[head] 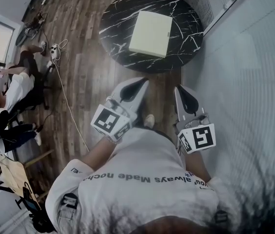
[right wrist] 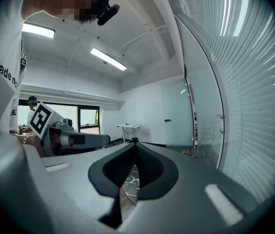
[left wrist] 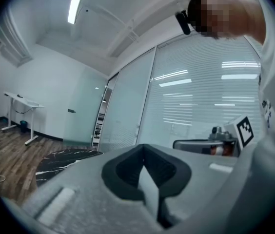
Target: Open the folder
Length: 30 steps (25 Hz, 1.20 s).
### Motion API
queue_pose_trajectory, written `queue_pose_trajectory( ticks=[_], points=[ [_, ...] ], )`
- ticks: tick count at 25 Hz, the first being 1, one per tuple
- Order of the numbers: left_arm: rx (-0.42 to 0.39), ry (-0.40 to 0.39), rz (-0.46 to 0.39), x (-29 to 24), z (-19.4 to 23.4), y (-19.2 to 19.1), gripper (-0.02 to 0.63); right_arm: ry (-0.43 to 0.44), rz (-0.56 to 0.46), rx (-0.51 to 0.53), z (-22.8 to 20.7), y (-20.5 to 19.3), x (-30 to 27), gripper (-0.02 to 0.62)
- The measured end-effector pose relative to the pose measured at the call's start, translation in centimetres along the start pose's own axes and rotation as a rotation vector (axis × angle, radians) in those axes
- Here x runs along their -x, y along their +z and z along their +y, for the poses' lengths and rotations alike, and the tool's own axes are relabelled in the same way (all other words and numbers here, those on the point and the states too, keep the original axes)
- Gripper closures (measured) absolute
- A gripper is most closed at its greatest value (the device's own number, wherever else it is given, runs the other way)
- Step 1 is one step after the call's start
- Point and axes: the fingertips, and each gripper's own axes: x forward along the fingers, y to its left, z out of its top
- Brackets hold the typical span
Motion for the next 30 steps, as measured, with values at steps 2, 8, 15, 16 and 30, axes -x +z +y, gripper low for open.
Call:
queue_pose_trajectory(
  ticks=[2,8,15,16,30],
  points=[
    [0.004,0.0,0.001,-1.0,1.9,-0.1,0.603,0.0,0.006,0.005,-0.7,-0.1,-1.8,0.594],
    [0.015,-0.017,0.005,-5.2,8.6,1.0,0.603,-0.005,0.036,0.029,-3.4,0.5,-9.0,0.594],
    [0.022,-0.046,0.005,-9.1,17.1,3.5,0.603,-0.007,0.063,0.035,-5.4,2.3,-18.6,0.594],
    [0.021,-0.046,0.005,-9.5,18.3,3.8,0.603,-0.008,0.063,0.037,-5.6,2.6,-19.8,0.594],
    [0.007,-0.067,0.025,-13.5,24.6,3.1,0.603,-0.025,0.046,0.043,-8.7,1.9,-26.5,0.594]
  ],
)
